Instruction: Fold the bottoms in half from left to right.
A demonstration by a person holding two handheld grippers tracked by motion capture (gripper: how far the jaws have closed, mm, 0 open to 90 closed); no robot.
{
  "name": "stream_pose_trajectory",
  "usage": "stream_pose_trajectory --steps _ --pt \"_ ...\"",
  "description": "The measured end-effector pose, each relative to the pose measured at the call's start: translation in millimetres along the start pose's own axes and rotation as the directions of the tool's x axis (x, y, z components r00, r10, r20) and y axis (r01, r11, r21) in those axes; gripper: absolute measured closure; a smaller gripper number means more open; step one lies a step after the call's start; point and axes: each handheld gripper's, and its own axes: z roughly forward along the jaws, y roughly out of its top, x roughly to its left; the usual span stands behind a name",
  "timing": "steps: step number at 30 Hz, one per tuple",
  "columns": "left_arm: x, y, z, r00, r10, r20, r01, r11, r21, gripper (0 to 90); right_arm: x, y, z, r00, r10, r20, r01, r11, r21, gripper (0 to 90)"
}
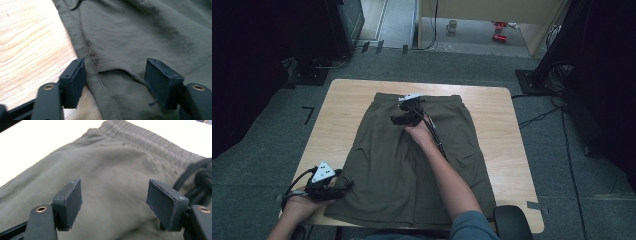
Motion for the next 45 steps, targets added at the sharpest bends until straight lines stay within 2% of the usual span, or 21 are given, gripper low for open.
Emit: stream_pose_trajectory --steps 2,8,14,19,21,29,33,37,39,43,45 --pt "-0.2 0.9 -0.4 0.9999 -0.01 0.002 0.01 0.9999 0.004 41.1 2.0 2.9 4.1 0.9999 -0.003 -0.011 0.003 1.0 0.001 30.1" --pt "-0.4 1.9 -1.0 0.9998 -0.016 0.008 0.016 0.9998 0.008 48.1 9.5 9.5 17.4 0.9994 -0.034 0.008 0.034 0.999 0.008 30.6" --pt "-1.0 3.5 -1.5 0.9998 -0.017 0.008 0.017 0.9997 0.019 54.3 13.7 12.8 27.9 0.9993 -0.039 0.001 0.039 0.999 0.002 34.9" --pt "-1.4 4.4 -1.4 0.9998 -0.016 0.015 0.015 0.9996 0.022 58.2 17.2 14.7 38.3 0.999 -0.009 -0.045 0.009 1.0 0.008 36.3" --pt "-1.2 4.7 -1.3 0.9996 -0.021 0.018 0.021 0.9995 0.023 59.0 21.0 16.7 42.3 0.9984 -0.001 -0.056 0.001 1.0 0.006 35.3" --pt "-0.3 5.2 -1.6 0.9993 -0.03 0.024 0.029 0.9992 0.026 60.1 42.9 27.1 58.0 0.9975 -0.019 -0.068 0.019 1.0 -0.007 33.0" --pt "-0.3 5.8 -1.3 0.9991 -0.034 0.027 0.033 0.999 0.029 60.4 50.7 30.0 67.9 0.9981 -0.027 -0.055 0.028 1.0 0.008 30.4" --pt "0.7 6.7 -0.9 0.9984 -0.045 0.034 0.044 0.9985 0.031 60.8 56.7 32.5 78.7 0.999 0.002 -0.046 -0.001 1.0 0.029 25.1" --pt "0.7 6.9 -0.9 0.9983 -0.047 0.033 0.046 0.9984 0.032 61.7 61.7 33.3 84.2 0.9996 -0.021 -0.017 0.022 0.999 0.031 22.8" --pt "0.2 7.5 -0.6 0.9985 -0.046 0.029 0.045 0.9984 0.036 63.6 71.3 35.0 95.7 0.9968 -0.072 0.035 0.07 0.996 0.062 24.6" --pt "-1.2 9.1 1.2 0.9985 -0.044 0.034 0.042 0.9985 0.035 65.1 74.1 34.2 99.6 0.9962 -0.076 0.042 0.073 0.995 0.066 25.6"
